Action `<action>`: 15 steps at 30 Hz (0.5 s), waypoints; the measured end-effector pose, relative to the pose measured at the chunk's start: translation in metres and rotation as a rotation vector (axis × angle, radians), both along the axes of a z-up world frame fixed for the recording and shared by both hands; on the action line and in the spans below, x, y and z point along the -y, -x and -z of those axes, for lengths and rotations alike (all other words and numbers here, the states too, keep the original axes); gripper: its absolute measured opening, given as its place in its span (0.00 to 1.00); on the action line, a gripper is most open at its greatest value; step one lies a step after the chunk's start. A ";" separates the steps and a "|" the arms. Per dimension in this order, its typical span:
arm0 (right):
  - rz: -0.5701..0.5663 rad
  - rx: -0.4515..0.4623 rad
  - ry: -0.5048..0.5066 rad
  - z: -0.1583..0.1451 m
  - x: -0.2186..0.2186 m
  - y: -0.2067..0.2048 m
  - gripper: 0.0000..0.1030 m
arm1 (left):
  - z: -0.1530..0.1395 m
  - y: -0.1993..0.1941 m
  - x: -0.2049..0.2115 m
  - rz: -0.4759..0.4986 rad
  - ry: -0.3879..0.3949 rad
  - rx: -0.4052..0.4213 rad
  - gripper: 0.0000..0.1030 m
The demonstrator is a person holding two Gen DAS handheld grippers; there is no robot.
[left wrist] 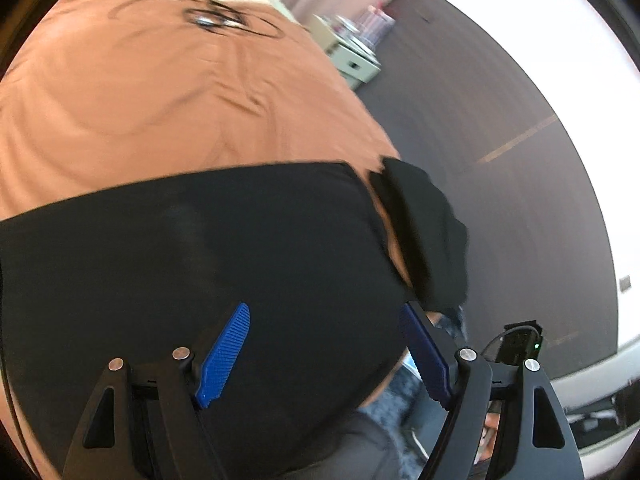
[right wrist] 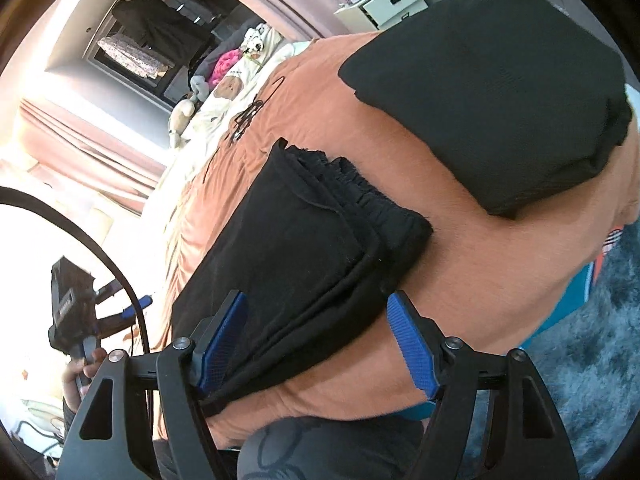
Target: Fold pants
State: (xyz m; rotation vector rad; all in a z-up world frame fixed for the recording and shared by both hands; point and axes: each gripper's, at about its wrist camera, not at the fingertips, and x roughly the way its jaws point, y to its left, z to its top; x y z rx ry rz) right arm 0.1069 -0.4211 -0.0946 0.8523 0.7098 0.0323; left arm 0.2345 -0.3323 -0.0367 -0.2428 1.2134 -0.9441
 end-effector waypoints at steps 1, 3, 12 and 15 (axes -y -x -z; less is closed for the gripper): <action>-0.002 -0.005 -0.008 0.002 0.002 -0.004 0.67 | 0.002 -0.004 -0.008 -0.020 -0.001 -0.001 0.77; -0.012 -0.008 -0.026 0.006 0.005 -0.010 0.61 | 0.001 -0.011 -0.030 -0.060 -0.005 0.006 0.77; -0.025 -0.020 -0.130 0.023 0.024 -0.027 0.50 | -0.017 -0.026 -0.131 -0.254 -0.029 0.046 0.77; -0.018 -0.061 -0.116 0.028 0.027 -0.031 0.50 | -0.021 -0.025 -0.155 -0.292 -0.031 0.064 0.77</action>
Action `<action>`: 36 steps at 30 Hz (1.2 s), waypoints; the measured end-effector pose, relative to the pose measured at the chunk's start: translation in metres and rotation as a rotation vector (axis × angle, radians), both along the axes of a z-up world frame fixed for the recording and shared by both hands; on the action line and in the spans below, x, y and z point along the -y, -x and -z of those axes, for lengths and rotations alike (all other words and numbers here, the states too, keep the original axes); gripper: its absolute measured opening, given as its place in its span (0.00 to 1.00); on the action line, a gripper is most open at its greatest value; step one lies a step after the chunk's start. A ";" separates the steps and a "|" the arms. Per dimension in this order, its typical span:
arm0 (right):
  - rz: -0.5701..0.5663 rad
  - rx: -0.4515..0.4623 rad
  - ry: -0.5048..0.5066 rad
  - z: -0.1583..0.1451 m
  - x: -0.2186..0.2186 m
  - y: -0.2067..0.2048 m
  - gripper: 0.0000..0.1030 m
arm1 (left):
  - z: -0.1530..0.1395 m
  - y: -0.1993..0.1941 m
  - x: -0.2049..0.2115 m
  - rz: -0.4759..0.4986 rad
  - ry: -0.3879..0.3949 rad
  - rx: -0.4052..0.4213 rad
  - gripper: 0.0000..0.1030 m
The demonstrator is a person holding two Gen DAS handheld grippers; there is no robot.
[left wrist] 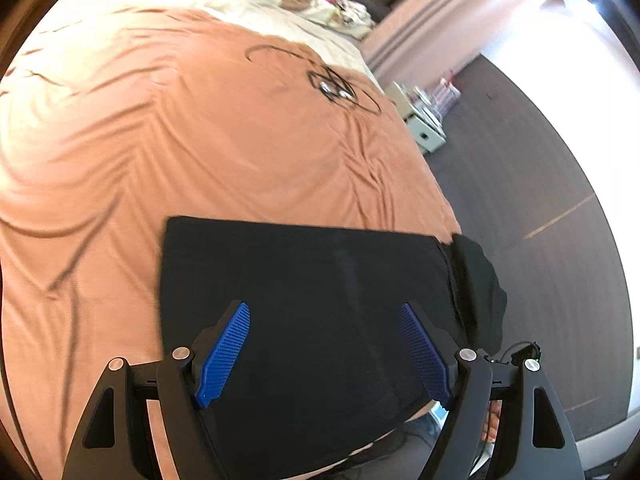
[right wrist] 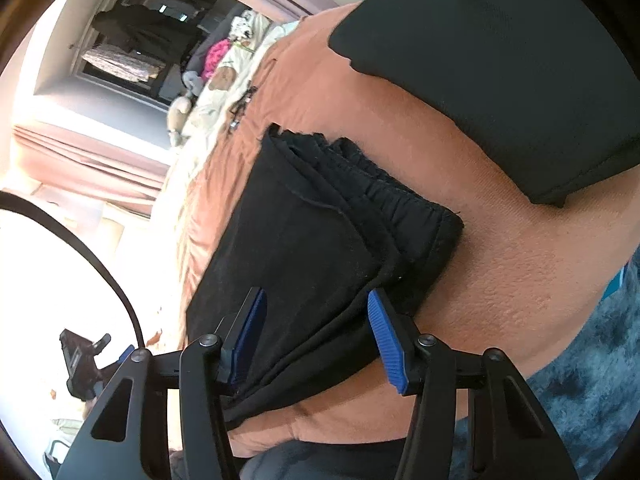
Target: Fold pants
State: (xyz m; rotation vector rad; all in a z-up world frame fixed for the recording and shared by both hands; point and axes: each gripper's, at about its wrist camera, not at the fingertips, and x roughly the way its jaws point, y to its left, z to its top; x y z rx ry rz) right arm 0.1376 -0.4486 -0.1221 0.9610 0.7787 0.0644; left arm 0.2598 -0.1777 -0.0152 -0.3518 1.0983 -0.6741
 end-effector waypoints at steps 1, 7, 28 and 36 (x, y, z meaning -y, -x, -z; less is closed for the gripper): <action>-0.001 -0.032 0.007 0.003 0.001 0.000 0.50 | 0.000 -0.001 -0.010 -0.018 -0.007 0.000 0.77; -0.002 -0.017 -0.023 0.006 0.009 -0.001 0.50 | 0.017 -0.003 -0.041 -0.066 -0.017 -0.024 0.77; -0.041 -0.035 0.159 -0.026 -0.026 -0.035 0.02 | 0.146 -0.001 -0.064 -0.102 -0.026 -0.300 0.50; -0.011 0.033 0.201 -0.053 -0.024 -0.003 0.01 | 0.150 -0.001 -0.058 -0.087 -0.014 -0.319 0.50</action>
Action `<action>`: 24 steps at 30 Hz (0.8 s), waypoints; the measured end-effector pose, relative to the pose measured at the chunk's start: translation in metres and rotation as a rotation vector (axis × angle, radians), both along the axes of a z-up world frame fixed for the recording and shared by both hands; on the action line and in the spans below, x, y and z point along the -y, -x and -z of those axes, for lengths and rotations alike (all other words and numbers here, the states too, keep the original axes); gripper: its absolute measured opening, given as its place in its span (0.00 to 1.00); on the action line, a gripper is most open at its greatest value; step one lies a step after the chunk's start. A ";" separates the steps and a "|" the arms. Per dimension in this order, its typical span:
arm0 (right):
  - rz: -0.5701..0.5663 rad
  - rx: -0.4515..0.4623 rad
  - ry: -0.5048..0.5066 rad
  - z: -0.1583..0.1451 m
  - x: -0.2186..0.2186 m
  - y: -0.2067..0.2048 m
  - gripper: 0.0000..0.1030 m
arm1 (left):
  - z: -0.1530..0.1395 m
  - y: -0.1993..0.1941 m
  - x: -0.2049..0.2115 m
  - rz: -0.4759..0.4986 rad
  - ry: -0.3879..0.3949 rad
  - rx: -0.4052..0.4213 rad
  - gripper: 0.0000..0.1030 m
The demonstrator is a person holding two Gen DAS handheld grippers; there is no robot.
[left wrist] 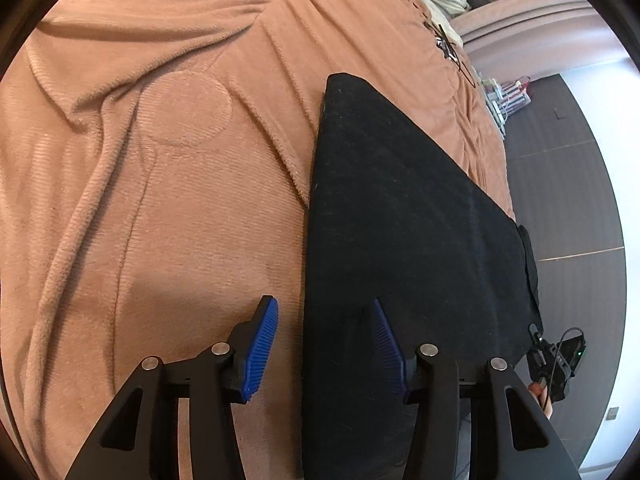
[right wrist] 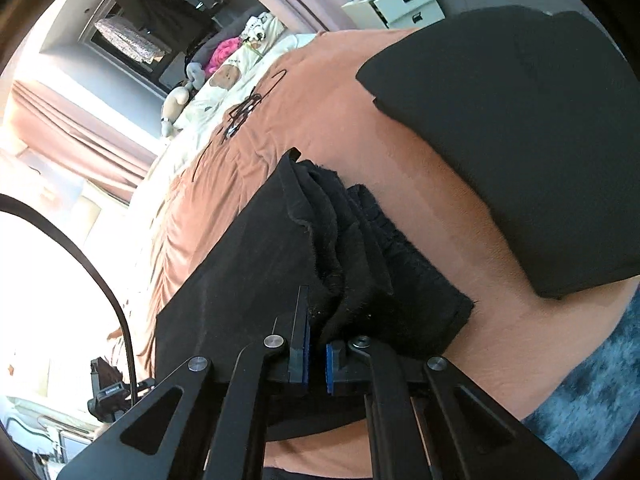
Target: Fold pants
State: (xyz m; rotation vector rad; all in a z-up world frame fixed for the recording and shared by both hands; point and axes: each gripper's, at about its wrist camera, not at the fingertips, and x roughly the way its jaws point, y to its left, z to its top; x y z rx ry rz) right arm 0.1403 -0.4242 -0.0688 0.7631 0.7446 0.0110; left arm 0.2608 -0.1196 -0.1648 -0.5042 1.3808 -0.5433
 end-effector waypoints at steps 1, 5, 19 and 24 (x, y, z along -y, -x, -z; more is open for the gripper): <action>0.007 -0.002 -0.001 0.001 0.001 0.004 0.01 | 0.000 -0.001 0.001 0.002 0.002 -0.002 0.50; 0.029 -0.028 -0.018 0.014 0.003 0.012 0.01 | 0.002 -0.003 0.002 0.004 0.014 -0.005 0.50; 0.091 -0.103 0.009 0.020 -0.005 0.028 0.01 | 0.005 -0.017 0.031 0.066 0.052 0.001 0.31; 0.049 -0.151 0.050 0.006 -0.015 0.028 0.07 | -0.017 -0.010 0.036 0.089 0.006 0.086 0.09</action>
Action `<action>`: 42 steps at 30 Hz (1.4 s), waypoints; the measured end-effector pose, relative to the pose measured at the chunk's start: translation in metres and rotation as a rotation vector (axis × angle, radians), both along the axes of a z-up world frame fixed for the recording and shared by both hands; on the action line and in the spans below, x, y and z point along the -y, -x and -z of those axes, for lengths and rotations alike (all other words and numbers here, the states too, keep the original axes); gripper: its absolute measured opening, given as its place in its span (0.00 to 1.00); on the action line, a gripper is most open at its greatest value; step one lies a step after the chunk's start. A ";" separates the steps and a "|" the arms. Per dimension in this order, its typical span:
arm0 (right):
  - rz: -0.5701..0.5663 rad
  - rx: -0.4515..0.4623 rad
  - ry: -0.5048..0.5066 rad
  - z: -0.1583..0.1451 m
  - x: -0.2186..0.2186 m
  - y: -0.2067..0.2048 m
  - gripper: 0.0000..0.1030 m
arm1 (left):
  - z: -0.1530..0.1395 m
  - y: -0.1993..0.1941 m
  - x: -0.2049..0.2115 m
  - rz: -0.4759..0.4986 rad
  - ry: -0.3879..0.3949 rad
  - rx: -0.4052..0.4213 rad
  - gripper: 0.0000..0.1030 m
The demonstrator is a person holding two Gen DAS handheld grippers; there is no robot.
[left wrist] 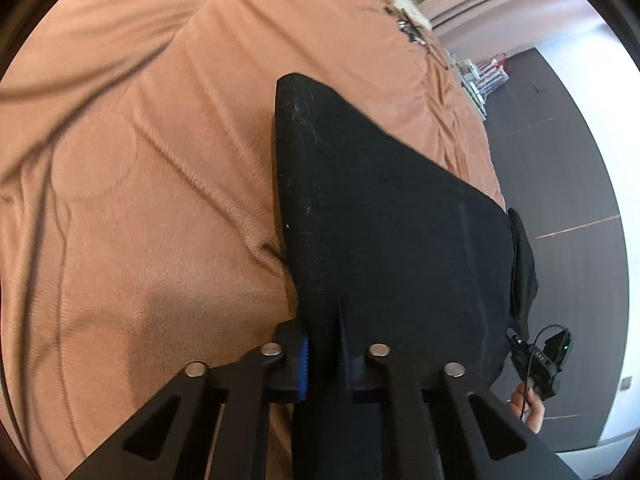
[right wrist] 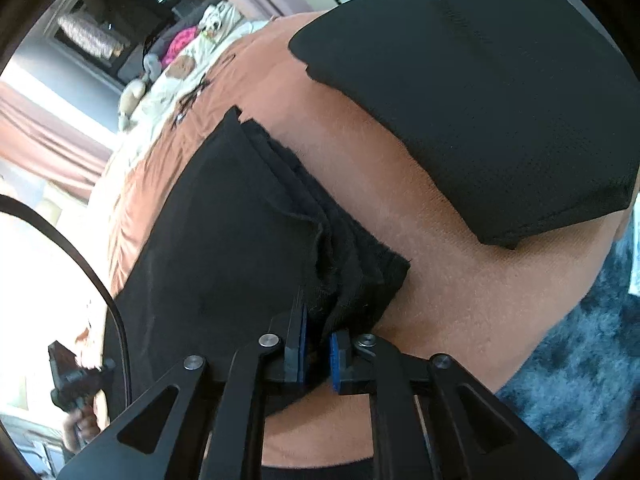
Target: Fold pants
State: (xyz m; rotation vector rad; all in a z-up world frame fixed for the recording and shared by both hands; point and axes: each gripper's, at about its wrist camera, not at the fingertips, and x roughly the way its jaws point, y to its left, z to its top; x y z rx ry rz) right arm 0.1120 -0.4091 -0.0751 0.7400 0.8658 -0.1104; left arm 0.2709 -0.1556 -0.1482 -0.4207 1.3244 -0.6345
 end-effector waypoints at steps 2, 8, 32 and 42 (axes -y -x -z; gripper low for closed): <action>-0.028 -0.017 -0.006 -0.006 -0.005 0.003 0.16 | -0.005 -0.001 -0.001 -0.010 0.005 0.012 0.09; -0.024 -0.047 0.024 -0.016 -0.007 0.020 0.65 | -0.024 0.003 0.006 0.012 -0.051 0.081 0.08; -0.151 0.013 -0.180 0.005 -0.039 -0.006 0.13 | -0.061 -0.007 -0.062 -0.081 -0.028 0.164 0.07; -0.322 -0.030 -0.185 -0.002 -0.093 -0.047 0.13 | -0.072 -0.012 -0.137 -0.165 -0.066 0.189 0.06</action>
